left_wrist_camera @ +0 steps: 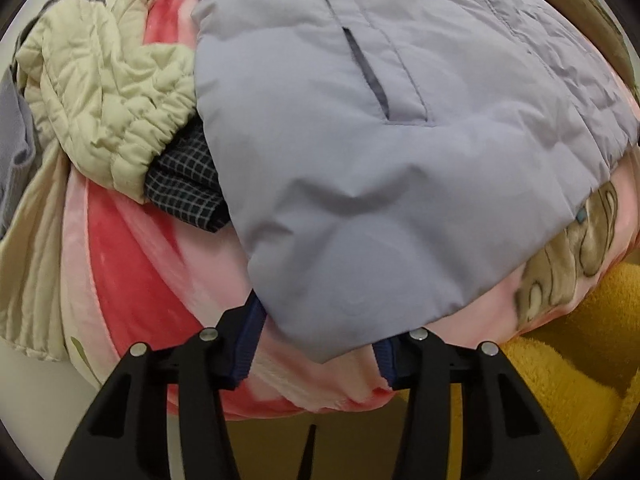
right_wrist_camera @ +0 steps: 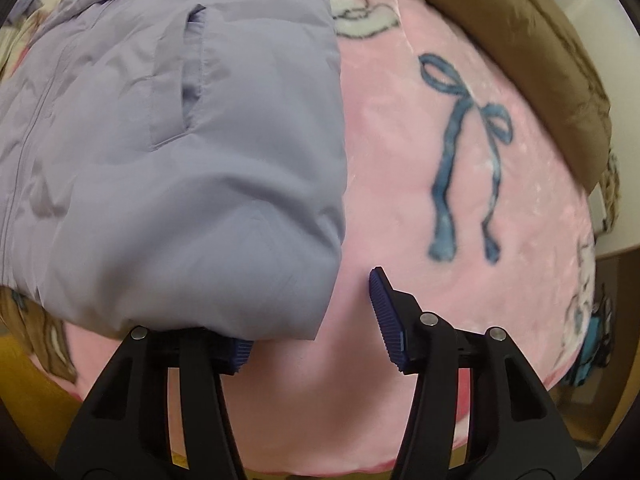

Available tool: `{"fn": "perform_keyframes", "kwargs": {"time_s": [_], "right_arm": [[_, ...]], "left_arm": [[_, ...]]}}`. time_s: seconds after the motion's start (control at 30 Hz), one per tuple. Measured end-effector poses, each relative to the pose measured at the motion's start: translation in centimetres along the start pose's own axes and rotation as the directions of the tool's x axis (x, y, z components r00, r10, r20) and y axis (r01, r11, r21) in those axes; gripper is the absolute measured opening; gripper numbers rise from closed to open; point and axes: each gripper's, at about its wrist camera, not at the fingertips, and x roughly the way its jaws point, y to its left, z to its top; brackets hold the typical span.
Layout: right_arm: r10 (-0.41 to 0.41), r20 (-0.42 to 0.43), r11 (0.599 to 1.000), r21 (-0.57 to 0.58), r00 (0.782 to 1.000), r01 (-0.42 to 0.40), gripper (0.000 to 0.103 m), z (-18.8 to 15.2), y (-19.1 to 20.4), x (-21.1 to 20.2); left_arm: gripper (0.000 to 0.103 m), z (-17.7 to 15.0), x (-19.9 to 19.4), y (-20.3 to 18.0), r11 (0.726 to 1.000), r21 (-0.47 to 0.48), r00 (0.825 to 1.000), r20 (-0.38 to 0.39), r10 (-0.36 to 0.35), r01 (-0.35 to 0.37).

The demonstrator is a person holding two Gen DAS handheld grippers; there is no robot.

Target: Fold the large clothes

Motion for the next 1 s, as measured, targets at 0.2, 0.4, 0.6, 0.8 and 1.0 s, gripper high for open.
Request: {"fn": "perform_keyframes", "kwargs": {"time_s": [0.2, 0.4, 0.6, 0.8, 1.0], "right_arm": [[0.1, -0.036, 0.995, 0.026, 0.994, -0.099, 0.02, 0.4, -0.3, -0.2], [0.162, 0.029, 0.977, 0.139, 0.986, -0.164, 0.01, 1.5, -1.2, -4.9], [0.172, 0.211, 0.975, 0.106, 0.962, -0.198, 0.01, 7.3, -2.4, -13.1], [0.153, 0.305, 0.983, 0.055, 0.94, -0.178, 0.01, 12.5, -3.3, -16.4], [0.146, 0.324, 0.983, 0.058, 0.935, -0.174, 0.01, 11.9, -3.7, -19.3]], "left_arm": [[0.028, 0.8, 0.8, -0.7, 0.999, -0.028, 1.0, -0.025, -0.018, 0.017], [0.009, 2.3, -3.4, -0.3, 0.993, -0.115, 0.999, -0.022, -0.026, 0.024], [0.007, 5.4, -11.1, 1.9, 0.962, -0.274, 0.996, 0.079, 0.033, -0.011], [0.007, 9.9, -14.3, 5.3, 0.915, -0.395, 0.974, 0.163, 0.156, -0.08], [0.006, 7.9, -16.8, 4.7, 0.889, -0.449, 0.971, 0.16, 0.179, -0.09]]}}
